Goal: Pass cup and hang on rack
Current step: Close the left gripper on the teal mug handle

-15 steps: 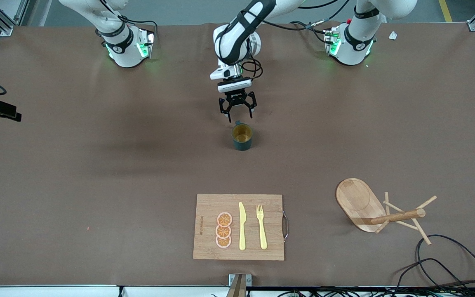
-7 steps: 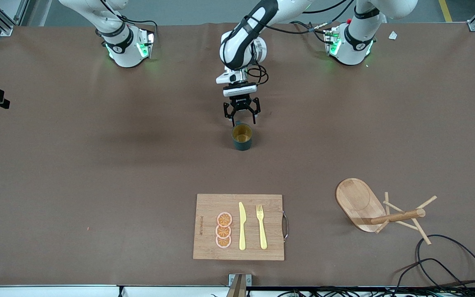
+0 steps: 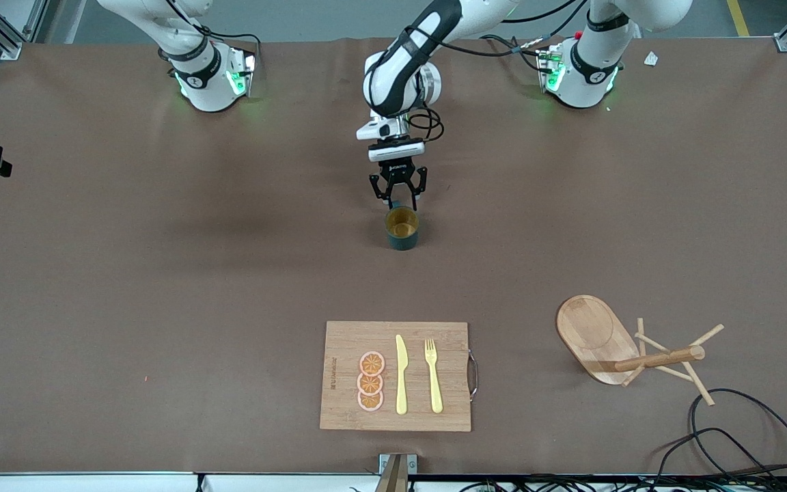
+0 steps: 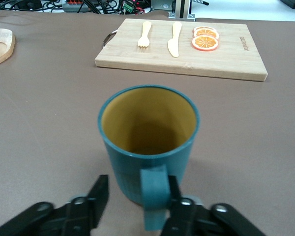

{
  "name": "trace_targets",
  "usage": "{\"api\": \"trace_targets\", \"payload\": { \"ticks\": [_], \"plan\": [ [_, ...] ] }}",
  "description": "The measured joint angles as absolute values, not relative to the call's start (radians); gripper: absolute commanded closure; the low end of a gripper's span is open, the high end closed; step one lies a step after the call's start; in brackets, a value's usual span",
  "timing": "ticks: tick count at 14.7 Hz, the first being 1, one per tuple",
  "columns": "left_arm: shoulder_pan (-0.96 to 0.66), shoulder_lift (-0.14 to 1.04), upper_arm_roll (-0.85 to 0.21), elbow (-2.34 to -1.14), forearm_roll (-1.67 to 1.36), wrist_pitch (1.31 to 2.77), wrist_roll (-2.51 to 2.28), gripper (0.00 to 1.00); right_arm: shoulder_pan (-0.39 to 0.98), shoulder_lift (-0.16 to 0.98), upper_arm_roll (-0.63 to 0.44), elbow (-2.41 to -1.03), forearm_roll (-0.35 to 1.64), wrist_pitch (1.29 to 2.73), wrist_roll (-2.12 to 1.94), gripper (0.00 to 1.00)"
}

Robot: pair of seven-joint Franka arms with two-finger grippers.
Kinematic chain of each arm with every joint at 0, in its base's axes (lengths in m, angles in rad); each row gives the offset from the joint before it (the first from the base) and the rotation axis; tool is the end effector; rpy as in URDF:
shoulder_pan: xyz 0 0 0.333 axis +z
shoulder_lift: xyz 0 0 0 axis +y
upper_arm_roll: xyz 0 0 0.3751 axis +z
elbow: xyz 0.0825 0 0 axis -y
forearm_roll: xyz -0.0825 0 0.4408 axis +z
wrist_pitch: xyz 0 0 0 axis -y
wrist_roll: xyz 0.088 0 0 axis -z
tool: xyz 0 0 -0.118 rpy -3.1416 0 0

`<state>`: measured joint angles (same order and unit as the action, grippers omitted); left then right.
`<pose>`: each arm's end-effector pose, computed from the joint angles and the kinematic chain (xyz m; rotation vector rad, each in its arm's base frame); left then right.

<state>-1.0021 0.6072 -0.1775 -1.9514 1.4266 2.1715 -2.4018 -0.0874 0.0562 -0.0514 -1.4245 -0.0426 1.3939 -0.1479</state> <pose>0.2994 -0.5952 0.1524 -2.7612 -0.2051 -1.3484 0.6059 -0.0892 0.6997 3.1060 0.0052 -0.1434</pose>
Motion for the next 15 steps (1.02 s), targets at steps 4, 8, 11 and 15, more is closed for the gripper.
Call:
{"api": "trace_targets", "payload": {
  "ticks": [4, 8, 11, 15],
  "plan": [
    [-0.997, 0.626, -0.177, -1.918, 1.427, 2.175, -2.402, 1.00, -0.087, 0.056, -0.051, -1.426, -0.043, 1.384, -0.148, 0.00],
    [-0.997, 0.639, -0.178, -1.889, 1.426, 2.175, -2.402, 1.00, -0.088, 0.054, -0.051, -1.426, -0.043, 1.379, -0.148, 0.00],
    [-0.997, 0.639, -0.179, -1.858, 1.340, 2.175, -2.364, 1.00, -0.087, 0.053, -0.051, -1.426, -0.030, 1.379, -0.143, 0.00],
    [-0.997, 0.587, -0.180, -1.744, 1.032, 2.175, -2.158, 1.00, -0.085, 0.047, -0.045, -1.426, -0.012, 1.377, -0.122, 0.00]
  ]
}}
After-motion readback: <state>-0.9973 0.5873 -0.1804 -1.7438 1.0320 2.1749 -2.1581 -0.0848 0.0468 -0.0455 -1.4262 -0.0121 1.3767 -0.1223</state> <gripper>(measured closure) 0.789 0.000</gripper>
